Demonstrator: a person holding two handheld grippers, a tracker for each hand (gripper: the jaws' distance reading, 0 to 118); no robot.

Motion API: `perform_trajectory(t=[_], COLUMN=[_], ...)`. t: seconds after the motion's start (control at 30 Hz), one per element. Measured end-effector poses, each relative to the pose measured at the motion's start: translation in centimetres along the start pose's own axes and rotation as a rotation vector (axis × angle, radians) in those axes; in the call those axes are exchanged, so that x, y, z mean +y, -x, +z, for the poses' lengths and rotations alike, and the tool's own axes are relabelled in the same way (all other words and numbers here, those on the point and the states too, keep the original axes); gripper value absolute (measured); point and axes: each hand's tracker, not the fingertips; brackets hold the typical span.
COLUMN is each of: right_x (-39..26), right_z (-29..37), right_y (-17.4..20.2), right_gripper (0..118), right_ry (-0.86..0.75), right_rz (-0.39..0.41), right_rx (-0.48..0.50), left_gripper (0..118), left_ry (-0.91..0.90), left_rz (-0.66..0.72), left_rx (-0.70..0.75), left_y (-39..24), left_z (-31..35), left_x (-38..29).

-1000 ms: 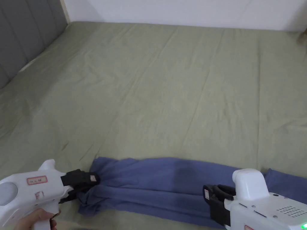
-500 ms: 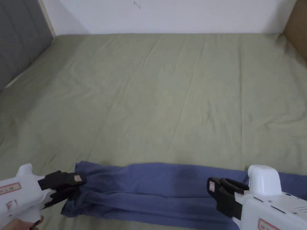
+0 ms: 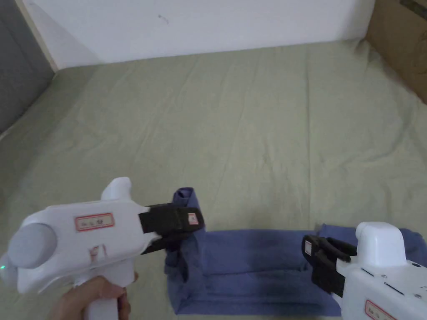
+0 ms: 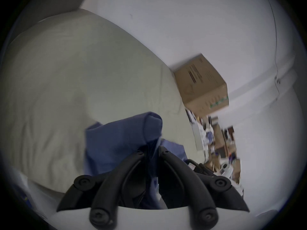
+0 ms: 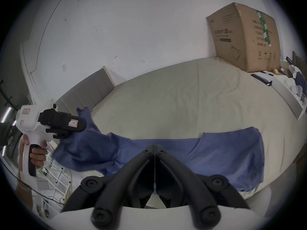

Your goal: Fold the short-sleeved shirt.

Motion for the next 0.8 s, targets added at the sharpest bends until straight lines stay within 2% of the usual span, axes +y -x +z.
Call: perform_trajectory(t=[0.1,0.3,0.33,0.37,0.4,0.43,0.47,0.5,0.63,0.73,0.77,0.8], right_x=[0.1,0.0,-0.1,-0.2,-0.3,-0.4,-0.6,-0.7,-0.8,-0.8,-0.8,-0.8], right_z=[1.0,2.2,2.3,2.3,2.4,2.5,2.5,2.5,2.2,2.0,1.9,1.9], right_y=[-1.0,-3.9,-4.2,-4.6,-4.8,-5.1,-5.2,-5.2,-5.2,-5.3,-5.3,-5.2], right_gripper=[0,0,0,0,0,0,0,0,0,0,0,0], right_ry=[-0.026,-0.055,-0.054,-0.053,-0.053,-0.051,-0.05,-0.049,-0.036,-0.032,-0.032,-0.032], right_rz=[0.014,-0.069,-0.075,-0.081,-0.086,-0.086,-0.085,-0.084,-0.08,-0.092,-0.095,-0.094], right_rx=[-0.051,-0.103,-0.111,-0.117,-0.124,-0.124,-0.12,-0.122,-0.131,-0.116,-0.113,-0.112], left_gripper=[10,11,17,30,61,86,105,113,113,111,106,80], left_ry=[0.092,0.256,0.278,0.318,0.328,0.324,0.323,0.317,0.229,0.2,0.177,0.162], left_rz=[-0.086,-0.156,-0.139,-0.139,-0.131,-0.12,-0.104,-0.101,-0.1,-0.121,-0.131,-0.153], left_rx=[0.06,0.14,0.129,0.134,0.107,0.097,0.1,0.104,0.106,0.173,0.194,0.214], left_y=[-2.2,-2.9,-2.6,-2.2,-1.9,-1.8,-1.6,-1.6,-1.2,-0.6,-0.3,-0.2], left_z=[-5.4,-13.7,-14.6,-15.3,-15.7,-16.0,-16.2,-16.1,-14.1,-12.5,-11.8,-11.4], left_x=[-0.5,-2.3,-2.5,-2.7,-2.8,-2.9,-2.9,-2.9,-1.9,-1.1,-1.1,-1.3])
